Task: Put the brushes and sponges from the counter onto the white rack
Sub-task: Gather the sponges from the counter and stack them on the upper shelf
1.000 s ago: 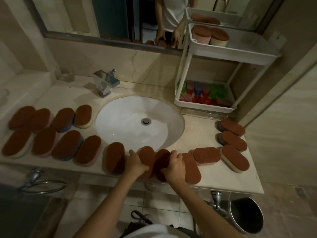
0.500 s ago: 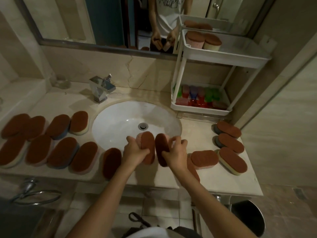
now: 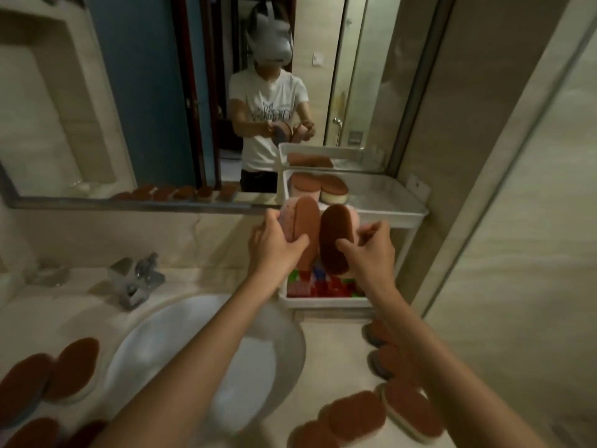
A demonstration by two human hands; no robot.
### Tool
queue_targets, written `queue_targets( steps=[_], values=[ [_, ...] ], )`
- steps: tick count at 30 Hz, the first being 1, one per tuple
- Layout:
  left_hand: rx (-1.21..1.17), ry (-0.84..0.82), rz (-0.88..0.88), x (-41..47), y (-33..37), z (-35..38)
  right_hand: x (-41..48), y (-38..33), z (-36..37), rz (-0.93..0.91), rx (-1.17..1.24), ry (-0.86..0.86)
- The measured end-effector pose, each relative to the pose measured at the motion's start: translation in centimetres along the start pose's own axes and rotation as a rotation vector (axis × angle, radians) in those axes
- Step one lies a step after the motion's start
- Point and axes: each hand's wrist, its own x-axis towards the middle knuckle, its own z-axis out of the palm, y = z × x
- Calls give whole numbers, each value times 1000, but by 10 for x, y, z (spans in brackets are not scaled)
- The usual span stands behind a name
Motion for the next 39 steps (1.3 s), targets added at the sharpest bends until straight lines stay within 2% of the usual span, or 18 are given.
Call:
queue_targets(
  steps=[3,6,10,18,21,31,35,37,39],
  values=[
    [-184,-29,2,40,31,8,48,-11,-10,-7,86,15],
    [-220,-58,-6,80,57,21,104,-16,-16,40,157,68],
    [-218,-101,-72,131,80,42,178,-4,-10,201,199,88],
    [-214,-83,-232,199,74,80,256,36,30,462,71,-151],
    [-232,-91,-267,207,63,89,270,50,40,485,-11,-142],
    [-229,-74,-295,216,55,99,275,67,47,339,-282,-221],
    [-314,-72,-307,214,62,99,271,61,45,287,-357,-254],
    [-380,-72,-302,213,67,100,265,53,36,189,-363,-179],
    [-441,-81,-301,209,73,100,256,45,25,53,-236,-76]
  ],
)
